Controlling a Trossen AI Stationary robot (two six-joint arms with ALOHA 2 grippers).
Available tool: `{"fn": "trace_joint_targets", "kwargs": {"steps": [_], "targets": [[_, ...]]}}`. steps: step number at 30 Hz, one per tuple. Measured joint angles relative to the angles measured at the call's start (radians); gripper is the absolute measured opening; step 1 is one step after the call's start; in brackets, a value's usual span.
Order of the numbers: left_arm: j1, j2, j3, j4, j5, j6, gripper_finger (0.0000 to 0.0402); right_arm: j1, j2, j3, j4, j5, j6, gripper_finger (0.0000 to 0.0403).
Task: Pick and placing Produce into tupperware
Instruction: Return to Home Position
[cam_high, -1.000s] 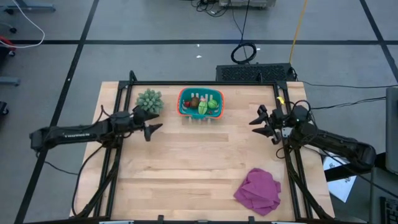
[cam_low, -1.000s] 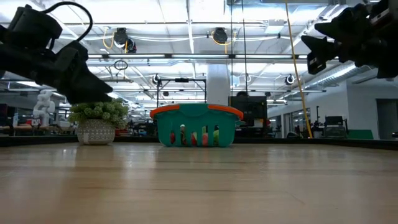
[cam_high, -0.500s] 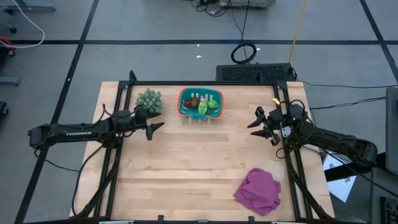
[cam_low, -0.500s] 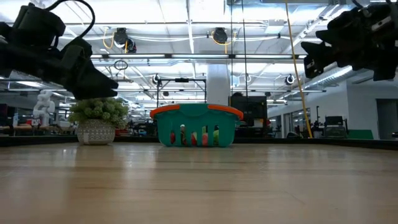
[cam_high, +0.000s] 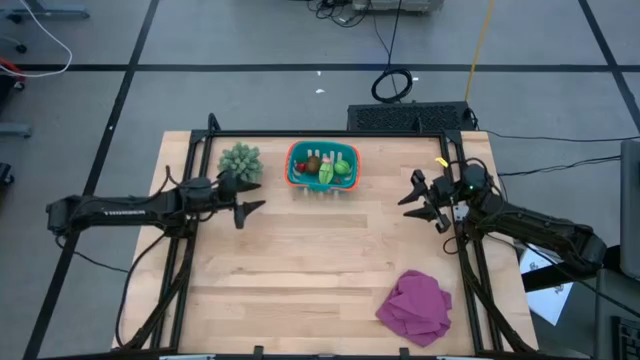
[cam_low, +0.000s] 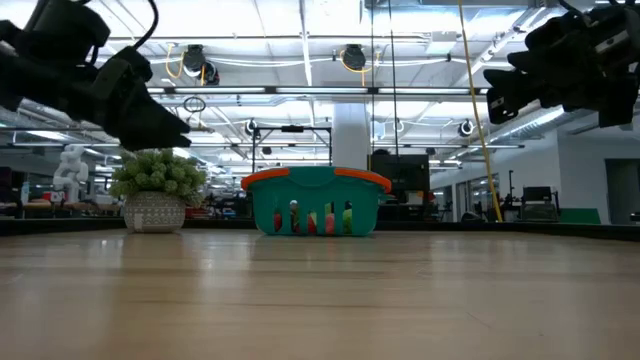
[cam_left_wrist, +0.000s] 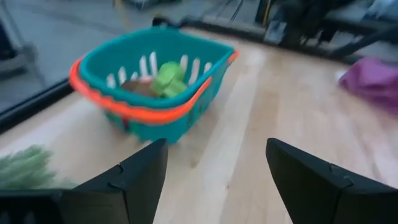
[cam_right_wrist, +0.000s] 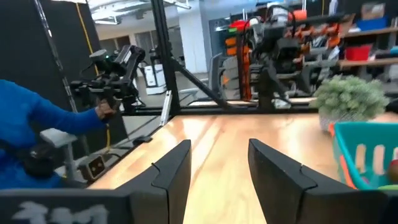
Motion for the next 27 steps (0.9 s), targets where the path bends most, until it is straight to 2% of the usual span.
{"fn": "trace_joint_targets", "kwargs": {"steps": [2,5,9,13,18,21,27], "targets": [[-0.023,0.000,-0.051,0.119,-0.002,-0.012,0.0274,0.000,-0.001,-0.015,0.022,0.030,-0.021,0.0151],[-0.063,0.000,-0.120,0.241,-0.063,-0.030,0.0273,0.002,-0.001,-0.056,0.062,0.156,-0.044,0.0150],[-0.106,0.001,-0.140,0.221,-0.195,-0.070,0.0273,0.002,-0.003,-0.099,0.138,0.294,-0.049,0.0151],[-0.143,0.001,-0.140,0.253,-0.249,-0.050,0.0273,0.003,-0.001,-0.100,0.174,0.326,-0.056,0.0150],[-0.175,0.001,-0.140,0.266,-0.342,-0.049,0.0274,0.019,-0.001,-0.101,0.184,0.485,-0.106,0.0151],[-0.186,0.001,-0.140,0.267,-0.342,-0.059,0.0274,0.023,-0.001,-0.102,0.183,0.502,-0.109,0.0151],[-0.204,0.001,-0.139,0.264,-0.332,-0.154,0.0274,0.022,0.000,-0.102,0.180,0.497,0.120,0.0151]]}}
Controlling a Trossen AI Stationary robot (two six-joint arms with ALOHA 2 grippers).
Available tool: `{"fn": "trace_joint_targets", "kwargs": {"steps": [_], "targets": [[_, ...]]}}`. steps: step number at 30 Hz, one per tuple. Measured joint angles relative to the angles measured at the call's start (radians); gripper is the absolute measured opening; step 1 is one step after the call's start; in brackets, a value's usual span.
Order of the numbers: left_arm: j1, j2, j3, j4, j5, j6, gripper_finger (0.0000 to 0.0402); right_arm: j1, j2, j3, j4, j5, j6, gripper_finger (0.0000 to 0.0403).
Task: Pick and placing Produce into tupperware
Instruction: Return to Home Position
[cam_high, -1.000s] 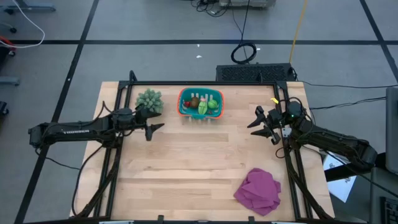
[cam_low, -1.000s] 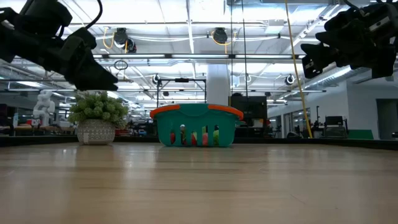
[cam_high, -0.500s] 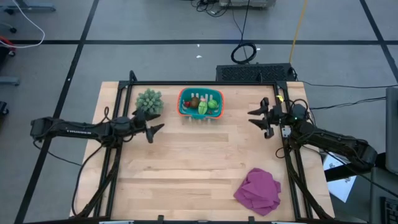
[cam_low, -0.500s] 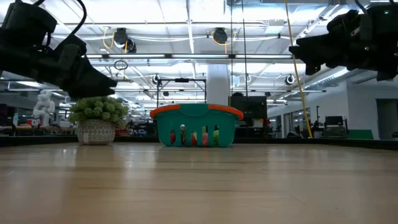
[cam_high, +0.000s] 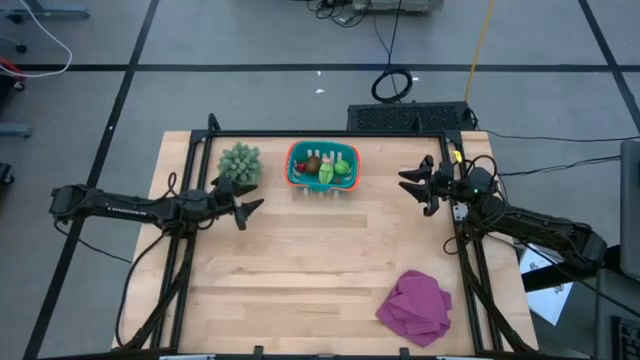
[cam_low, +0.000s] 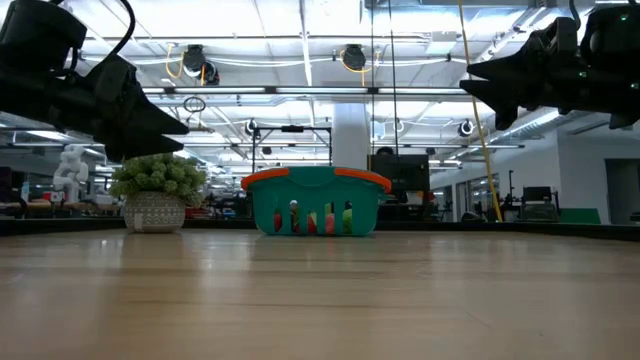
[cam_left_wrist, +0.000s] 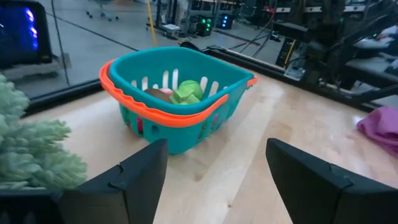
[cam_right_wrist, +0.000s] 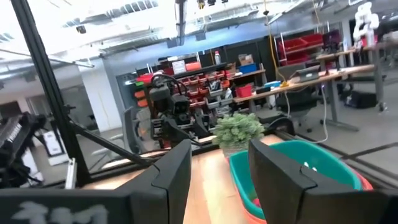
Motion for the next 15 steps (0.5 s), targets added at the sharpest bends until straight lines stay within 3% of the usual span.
{"fn": "trace_joint_targets", "kwargs": {"steps": [15], "targets": [[-0.009,0.000,0.000,0.000,0.008,-0.005,0.0274,0.000,-0.038,-0.001,-0.004,-0.002,0.023,0.0151]]}}
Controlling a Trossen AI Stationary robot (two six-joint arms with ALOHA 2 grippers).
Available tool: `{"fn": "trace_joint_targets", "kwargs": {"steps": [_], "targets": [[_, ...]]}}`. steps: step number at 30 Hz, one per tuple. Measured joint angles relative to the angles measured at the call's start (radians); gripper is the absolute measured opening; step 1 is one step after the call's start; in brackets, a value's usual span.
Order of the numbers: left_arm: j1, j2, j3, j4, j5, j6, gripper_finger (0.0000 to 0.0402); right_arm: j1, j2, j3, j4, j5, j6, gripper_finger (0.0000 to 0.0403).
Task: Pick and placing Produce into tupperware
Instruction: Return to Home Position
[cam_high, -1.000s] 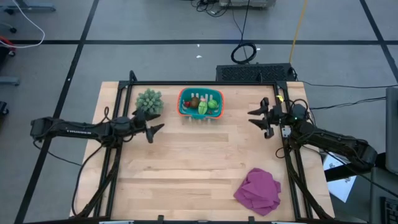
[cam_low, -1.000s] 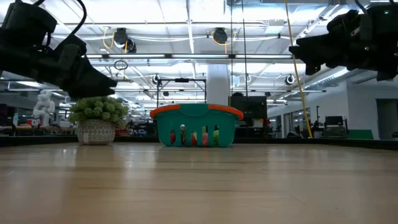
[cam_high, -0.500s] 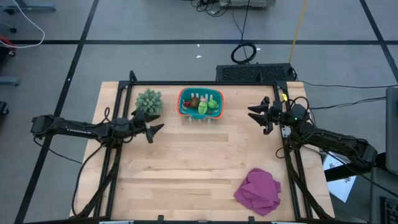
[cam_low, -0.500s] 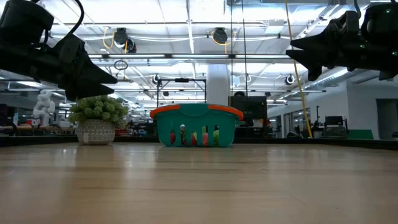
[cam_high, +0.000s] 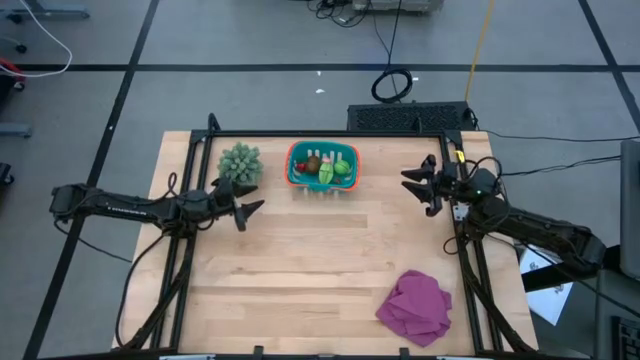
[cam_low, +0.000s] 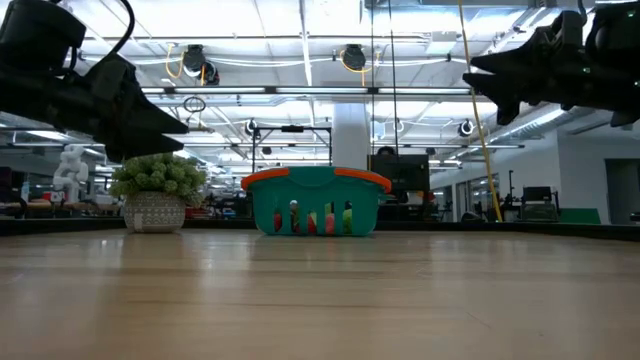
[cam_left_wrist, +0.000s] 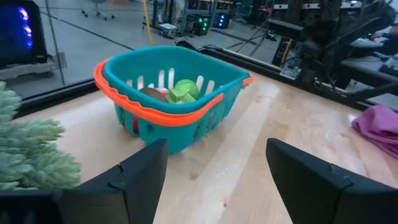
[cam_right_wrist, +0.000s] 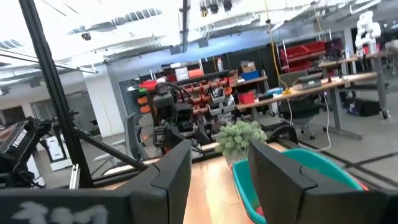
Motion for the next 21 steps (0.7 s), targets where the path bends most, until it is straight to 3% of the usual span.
{"fn": "trace_joint_targets", "kwargs": {"steps": [10,17,21], "targets": [[-0.005,-0.026,0.000,-0.013,0.008,0.000,0.0274,0.002,-0.198,0.000,-0.024,0.000,0.000,0.0151],[-0.006,-0.311,0.001,-0.084,0.007,0.000,0.0274,0.053,-0.369,0.000,-0.029,0.000,0.000,0.0151],[-0.006,-0.403,0.001,-0.046,0.007,0.000,0.0274,0.081,-0.428,0.000,-0.031,0.001,0.000,0.0151]]}}
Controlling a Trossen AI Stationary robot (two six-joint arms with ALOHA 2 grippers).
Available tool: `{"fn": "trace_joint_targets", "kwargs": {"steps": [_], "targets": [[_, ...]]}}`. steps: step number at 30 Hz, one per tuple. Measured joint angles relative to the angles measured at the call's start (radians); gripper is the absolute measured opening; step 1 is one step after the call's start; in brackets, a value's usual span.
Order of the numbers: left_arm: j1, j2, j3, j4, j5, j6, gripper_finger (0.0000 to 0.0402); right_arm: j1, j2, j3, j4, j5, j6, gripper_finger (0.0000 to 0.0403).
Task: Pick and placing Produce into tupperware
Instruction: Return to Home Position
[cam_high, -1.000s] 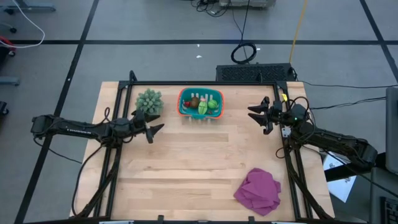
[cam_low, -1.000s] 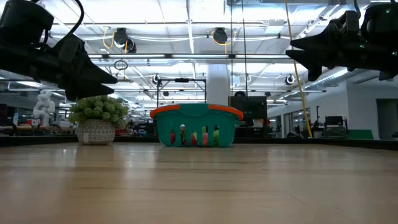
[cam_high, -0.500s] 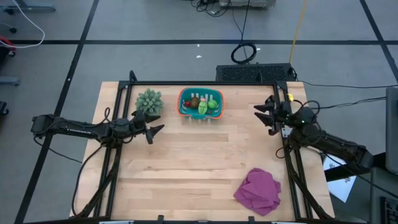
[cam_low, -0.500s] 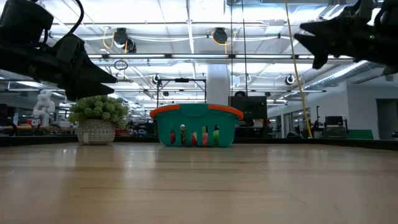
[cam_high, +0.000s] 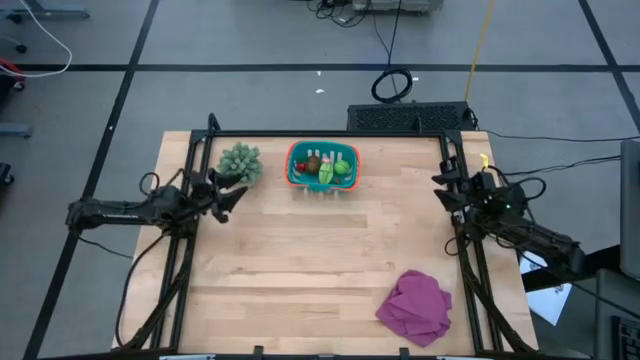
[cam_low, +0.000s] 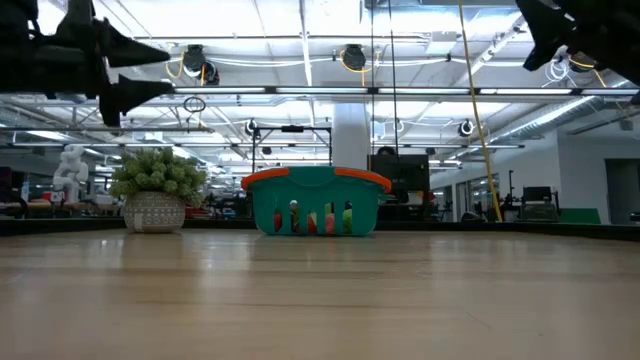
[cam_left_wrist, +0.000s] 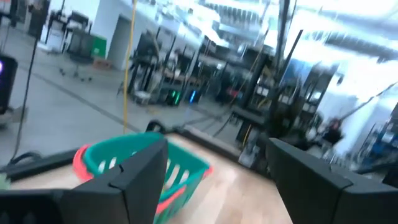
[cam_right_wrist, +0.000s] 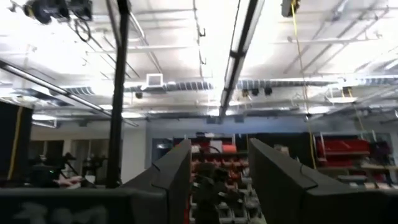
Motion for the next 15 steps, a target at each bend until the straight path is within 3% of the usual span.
{"fn": "trace_joint_targets", "kwargs": {"steps": [15], "targets": [[0.000,0.027,0.000,0.065,0.000,0.000,0.0274,0.041,-0.024,0.000,0.001,0.001,0.000,0.0151]]}}
